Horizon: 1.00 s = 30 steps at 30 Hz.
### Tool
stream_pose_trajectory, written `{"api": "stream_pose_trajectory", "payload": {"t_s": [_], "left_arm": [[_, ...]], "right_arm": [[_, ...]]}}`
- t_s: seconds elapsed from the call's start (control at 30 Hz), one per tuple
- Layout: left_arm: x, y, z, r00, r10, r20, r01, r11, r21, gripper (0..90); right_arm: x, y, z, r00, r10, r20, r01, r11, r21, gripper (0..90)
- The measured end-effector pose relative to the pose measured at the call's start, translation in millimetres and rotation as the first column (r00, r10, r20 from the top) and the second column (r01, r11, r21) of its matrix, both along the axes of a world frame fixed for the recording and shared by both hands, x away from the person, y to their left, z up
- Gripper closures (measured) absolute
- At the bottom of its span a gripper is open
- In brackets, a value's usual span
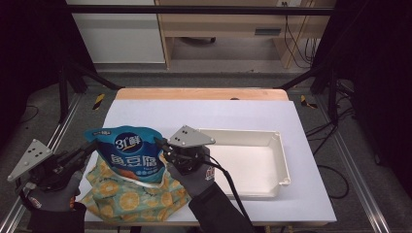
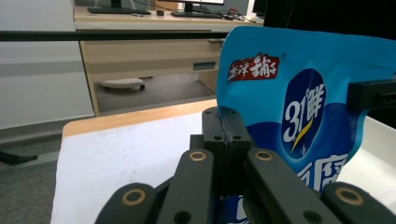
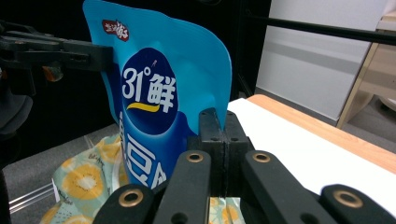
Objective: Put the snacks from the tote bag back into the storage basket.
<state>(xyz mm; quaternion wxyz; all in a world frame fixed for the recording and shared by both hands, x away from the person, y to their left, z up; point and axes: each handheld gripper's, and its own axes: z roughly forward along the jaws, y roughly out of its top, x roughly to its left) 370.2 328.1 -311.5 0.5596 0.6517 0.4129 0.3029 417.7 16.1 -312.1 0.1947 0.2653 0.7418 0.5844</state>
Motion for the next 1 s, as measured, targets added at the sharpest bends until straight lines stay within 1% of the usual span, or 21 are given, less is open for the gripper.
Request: {"api": "stream_pose_trajectory", "payload": {"t_s": [0.13, 0.27, 0.43, 0.47, 1.0], "left_arm": [[-0.9, -0.1, 4.5, 1.0000, -0.001, 0.009, 0.001, 1.0000, 0.002, 90.0], [-1.3, 0.7, 8.5, 0.9998, 0.000, 0.019, 0.000, 1.0000, -0.009, 90.0], [-1.1, 0.7, 18.1, 0.9994, 0.003, 0.034, -0.003, 0.9999, -0.015, 90.0], [-1.0, 0.8, 19.9, 0.9993, 0.004, 0.036, -0.004, 0.9999, -0.015, 90.0], [-5.7, -0.7, 39.4, 0.9974, 0.003, 0.072, -0.002, 0.9998, -0.020, 90.0]], "right_arm": [[-0.6, -0.6, 3.7, 0.9999, 0.002, 0.011, -0.002, 1.000, 0.005, 90.0], [-0.9, -0.1, 9.3, 0.9998, -0.001, 0.021, 0.001, 1.000, 0.003, 90.0], [-0.6, 0.9, 18.4, 0.9992, -0.002, 0.039, 0.002, 1.000, 0.005, 90.0], [-0.1, 0.7, 22.5, 0.9989, -0.002, 0.047, 0.001, 1.000, 0.006, 90.0], [-0.9, 0.1, 41.8, 0.9963, -0.007, 0.085, 0.006, 1.000, 0.009, 90.0]]}}
